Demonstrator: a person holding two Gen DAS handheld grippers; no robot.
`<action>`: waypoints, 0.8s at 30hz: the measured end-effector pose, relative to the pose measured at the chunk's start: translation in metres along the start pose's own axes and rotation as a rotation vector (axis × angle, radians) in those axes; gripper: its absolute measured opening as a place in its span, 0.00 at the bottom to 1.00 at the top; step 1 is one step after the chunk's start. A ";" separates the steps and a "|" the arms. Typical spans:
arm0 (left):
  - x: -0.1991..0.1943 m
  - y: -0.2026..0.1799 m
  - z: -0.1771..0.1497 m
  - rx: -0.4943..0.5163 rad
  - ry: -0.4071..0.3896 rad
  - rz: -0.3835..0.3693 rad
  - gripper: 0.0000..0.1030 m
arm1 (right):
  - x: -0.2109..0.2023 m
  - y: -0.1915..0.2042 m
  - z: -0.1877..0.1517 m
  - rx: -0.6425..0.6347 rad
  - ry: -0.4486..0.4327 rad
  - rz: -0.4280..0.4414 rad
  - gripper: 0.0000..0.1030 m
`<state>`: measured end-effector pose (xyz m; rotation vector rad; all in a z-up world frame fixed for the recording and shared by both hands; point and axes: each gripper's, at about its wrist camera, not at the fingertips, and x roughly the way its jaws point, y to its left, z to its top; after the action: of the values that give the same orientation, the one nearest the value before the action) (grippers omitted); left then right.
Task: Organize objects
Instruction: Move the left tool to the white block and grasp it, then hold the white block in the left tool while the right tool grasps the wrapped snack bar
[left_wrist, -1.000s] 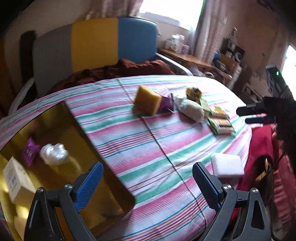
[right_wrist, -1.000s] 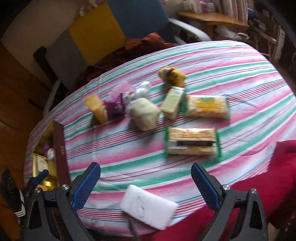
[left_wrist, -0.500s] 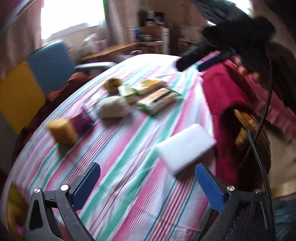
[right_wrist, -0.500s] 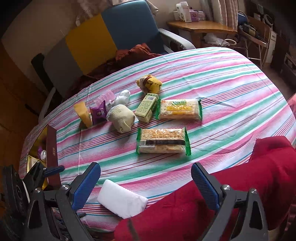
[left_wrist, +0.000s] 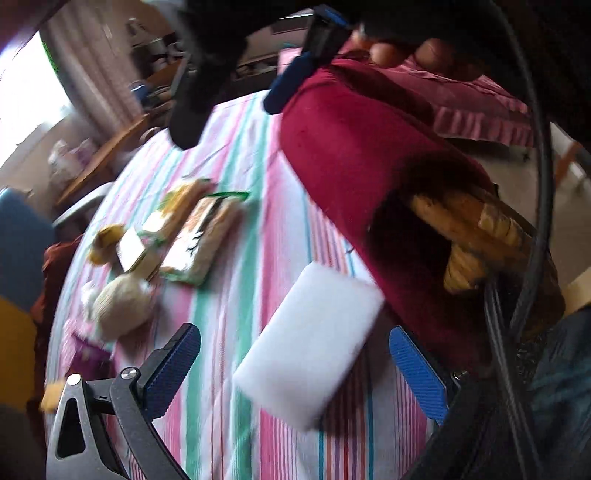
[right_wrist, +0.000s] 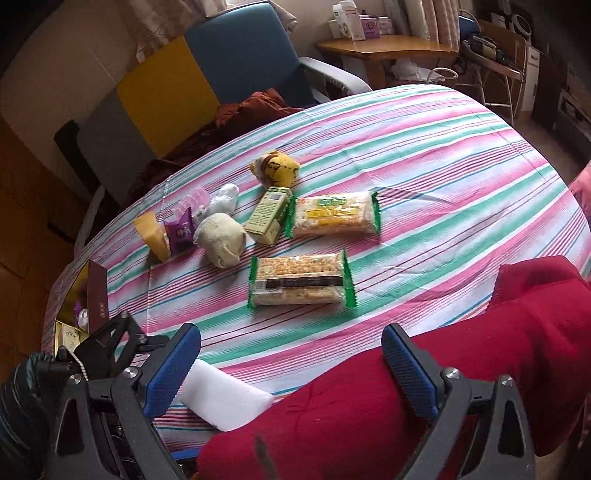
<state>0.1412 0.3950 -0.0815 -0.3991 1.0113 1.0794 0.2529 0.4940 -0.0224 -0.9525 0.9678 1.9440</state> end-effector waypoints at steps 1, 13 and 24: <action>0.004 0.001 0.003 0.002 0.007 -0.020 0.99 | 0.000 -0.002 0.000 0.005 0.001 -0.001 0.97; 0.018 0.020 -0.010 -0.231 0.006 -0.148 0.59 | 0.012 0.000 0.010 -0.028 0.023 -0.011 0.97; -0.014 0.049 -0.082 -0.751 -0.083 0.032 0.60 | 0.061 0.058 0.023 -0.548 0.163 -0.139 0.97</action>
<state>0.0573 0.3522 -0.1030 -0.9341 0.5066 1.4759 0.1699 0.5060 -0.0474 -1.4599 0.4323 2.0736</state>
